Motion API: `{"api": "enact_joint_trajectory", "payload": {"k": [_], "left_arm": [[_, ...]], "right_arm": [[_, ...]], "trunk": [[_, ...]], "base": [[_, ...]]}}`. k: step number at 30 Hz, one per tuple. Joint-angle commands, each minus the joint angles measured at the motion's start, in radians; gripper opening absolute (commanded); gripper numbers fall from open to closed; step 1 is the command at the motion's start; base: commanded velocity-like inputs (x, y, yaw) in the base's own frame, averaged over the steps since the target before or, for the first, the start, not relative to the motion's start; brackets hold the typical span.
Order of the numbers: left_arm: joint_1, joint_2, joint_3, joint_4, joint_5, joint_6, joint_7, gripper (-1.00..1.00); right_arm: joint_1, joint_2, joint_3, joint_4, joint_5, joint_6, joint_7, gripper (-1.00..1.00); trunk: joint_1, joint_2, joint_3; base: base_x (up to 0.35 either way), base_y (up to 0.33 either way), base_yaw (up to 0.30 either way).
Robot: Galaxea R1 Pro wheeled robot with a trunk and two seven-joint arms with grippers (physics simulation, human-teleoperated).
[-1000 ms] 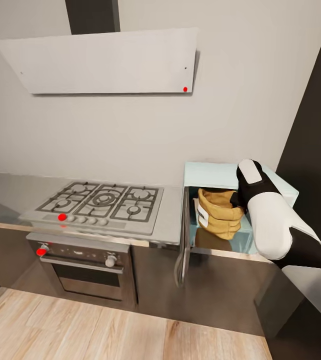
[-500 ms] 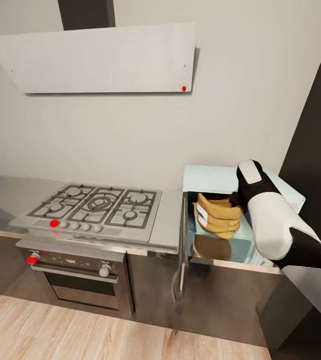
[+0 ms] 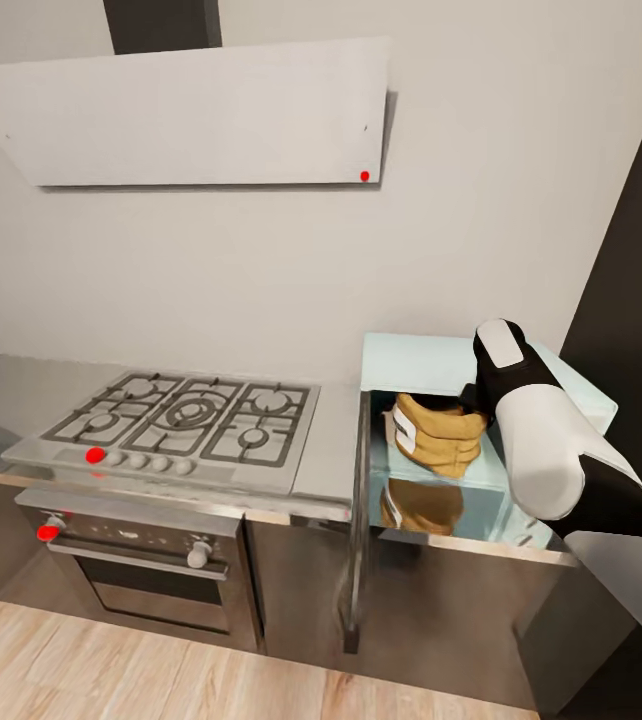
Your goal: In the kitchen, take the popcorn bag from the countertop, put it into the microwave, and heat it until the popcorn is cooked so the cooked popcorn ends up inside the bag.
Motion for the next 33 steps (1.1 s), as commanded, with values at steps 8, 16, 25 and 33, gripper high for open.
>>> {"api": "enact_joint_trajectory", "payload": {"k": [8,16,25,33], "left_arm": [[0.0,0.0,0.001,-0.002,0.0,-0.002,0.002,1.0],[0.0,0.0,0.001,-0.002,0.0,-0.002,0.002,1.0],[0.0,0.0,0.001,-0.002,0.0,-0.002,0.002,1.0],[0.0,0.0,0.001,-0.002,0.001,-0.002,0.002,1.0]], "right_arm": [[-0.001,0.001,-0.002,-0.002,-0.009,0.006,-0.01,-1.0],[-0.001,0.001,-0.002,-0.001,-0.009,0.006,-0.01,-1.0],[-0.001,0.001,-0.002,-0.001,-0.011,0.006,-0.009,1.0],[-0.001,0.001,-0.002,-0.001,-0.012,0.006,-0.009,1.0]], "trunk": [[0.0,-0.001,-0.001],[0.0,-0.001,-0.001],[0.0,-0.001,-0.001],[0.0,-0.001,-0.001]], "base": [[0.021,-0.01,0.0],[0.034,0.0,0.0],[0.017,0.0,0.0],[0.0,0.0,0.0]]}}
